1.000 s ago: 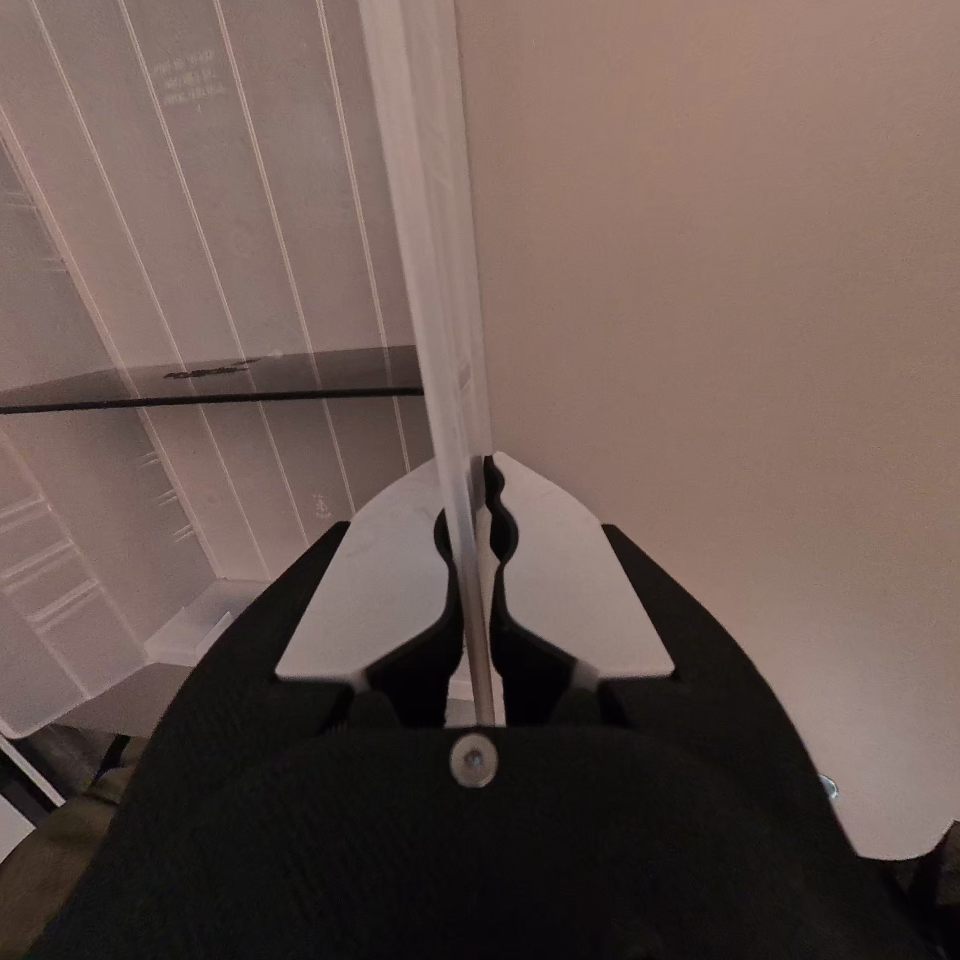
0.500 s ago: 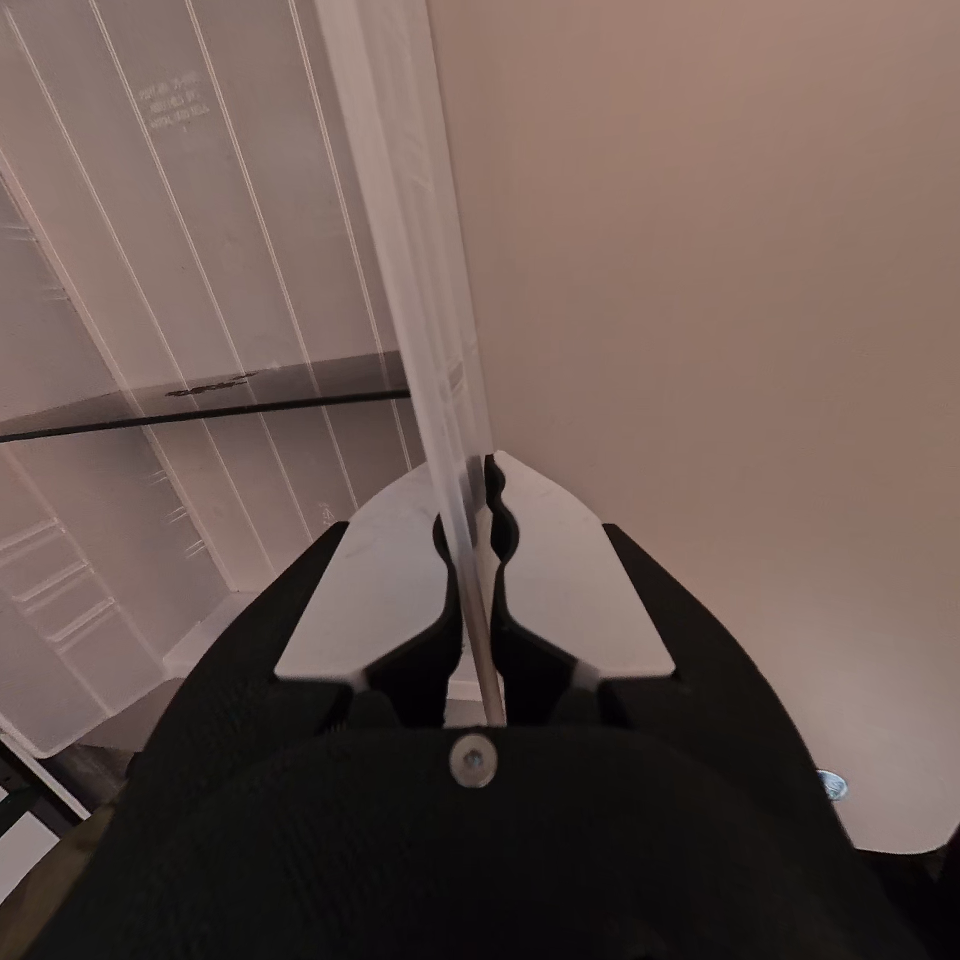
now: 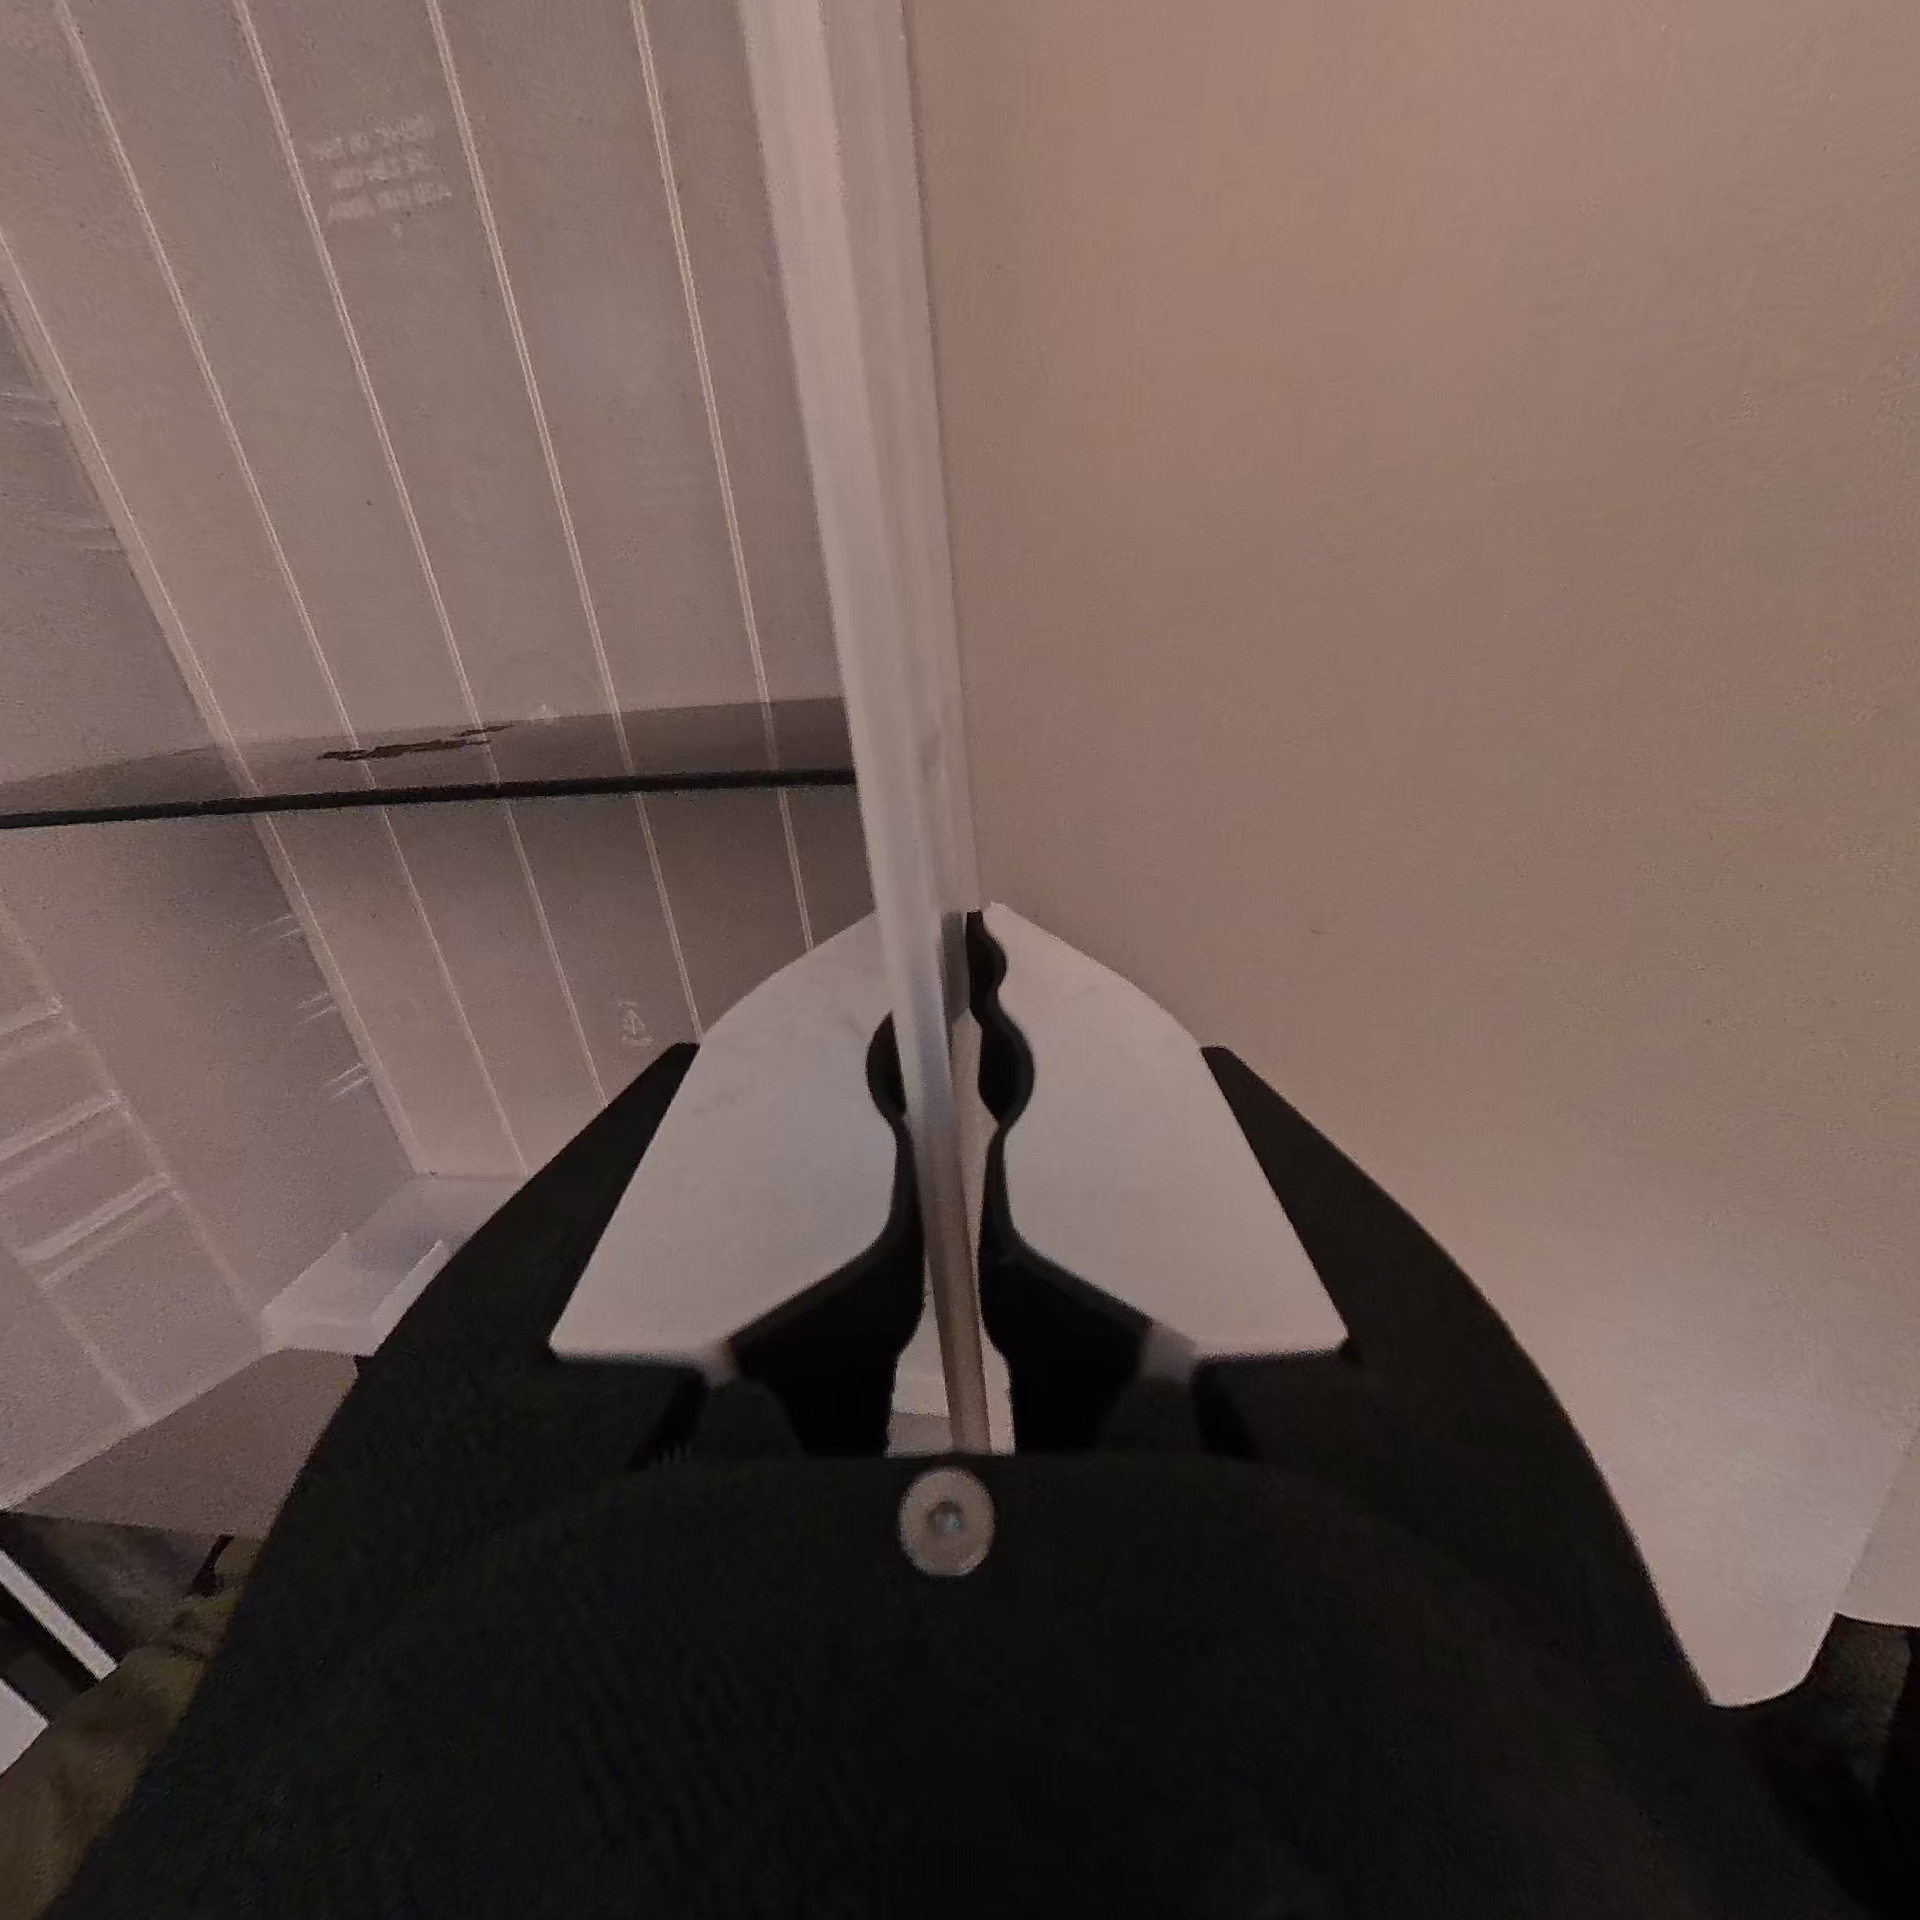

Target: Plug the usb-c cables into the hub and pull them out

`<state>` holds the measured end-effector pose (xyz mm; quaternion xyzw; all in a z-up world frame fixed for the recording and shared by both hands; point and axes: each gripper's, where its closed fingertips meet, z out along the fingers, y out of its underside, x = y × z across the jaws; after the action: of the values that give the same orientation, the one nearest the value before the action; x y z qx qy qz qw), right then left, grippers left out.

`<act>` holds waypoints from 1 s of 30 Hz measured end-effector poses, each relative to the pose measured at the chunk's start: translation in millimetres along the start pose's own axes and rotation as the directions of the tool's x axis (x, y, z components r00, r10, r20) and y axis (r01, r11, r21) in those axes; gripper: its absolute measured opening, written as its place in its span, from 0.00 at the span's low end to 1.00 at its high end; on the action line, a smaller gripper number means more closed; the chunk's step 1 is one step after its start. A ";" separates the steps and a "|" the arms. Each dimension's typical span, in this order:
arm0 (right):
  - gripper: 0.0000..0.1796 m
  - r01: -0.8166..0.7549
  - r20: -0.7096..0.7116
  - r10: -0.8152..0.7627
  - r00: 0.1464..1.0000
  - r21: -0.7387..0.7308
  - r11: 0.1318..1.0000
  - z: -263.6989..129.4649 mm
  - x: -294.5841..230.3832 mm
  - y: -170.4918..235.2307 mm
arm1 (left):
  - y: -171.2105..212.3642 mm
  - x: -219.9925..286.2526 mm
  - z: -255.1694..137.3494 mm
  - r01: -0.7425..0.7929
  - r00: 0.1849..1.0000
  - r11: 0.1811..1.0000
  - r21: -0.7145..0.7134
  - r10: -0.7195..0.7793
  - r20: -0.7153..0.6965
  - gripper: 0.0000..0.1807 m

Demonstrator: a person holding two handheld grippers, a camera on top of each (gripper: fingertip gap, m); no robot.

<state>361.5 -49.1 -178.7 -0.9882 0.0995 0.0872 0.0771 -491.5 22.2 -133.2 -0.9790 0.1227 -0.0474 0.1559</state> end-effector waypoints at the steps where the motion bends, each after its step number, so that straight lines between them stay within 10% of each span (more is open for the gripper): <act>1: 0.03 0.004 0.003 -0.004 1.000 -0.001 1.000 0.2 -0.1 -0.5 | -0.4 -0.2 0.1 0.004 1.000 1.000 0.007 -0.004 -0.002 0.03; 10: 0.11 0.103 -0.049 -0.096 0.994 0.169 0.980 -15.7 -1.7 -13.7 | -7.0 4.4 -16.6 0.102 0.993 0.976 0.192 -0.088 -0.077 0.14; 16: 0.21 0.260 -0.237 -0.172 0.956 0.417 0.871 -114.1 -8.1 -36.5 | -46.2 10.4 -142.9 0.207 0.976 0.801 0.562 -0.133 -0.170 0.33; 23: 0.40 0.365 -0.350 -0.108 0.931 0.872 0.327 -353.9 -126.1 -57.1 | -118.4 121.6 -311.6 -0.080 0.996 0.493 0.866 0.010 0.086 0.59; 27: 0.50 0.435 -0.436 -0.041 0.899 0.900 -0.018 -445.2 -201.5 -36.7 | -153.7 214.9 -335.1 -0.189 0.982 0.418 0.889 0.088 0.167 0.69; 30: 0.60 0.452 -0.453 0.007 0.891 0.888 -0.078 -470.1 -241.9 -30.6 | -174.6 275.9 -330.5 -0.192 0.980 0.396 0.898 0.128 0.154 0.74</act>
<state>208.3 -55.0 328.1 -0.6277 -0.0265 -0.1854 0.7556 -229.1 15.8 250.1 -0.7228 0.1659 -0.0617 0.6680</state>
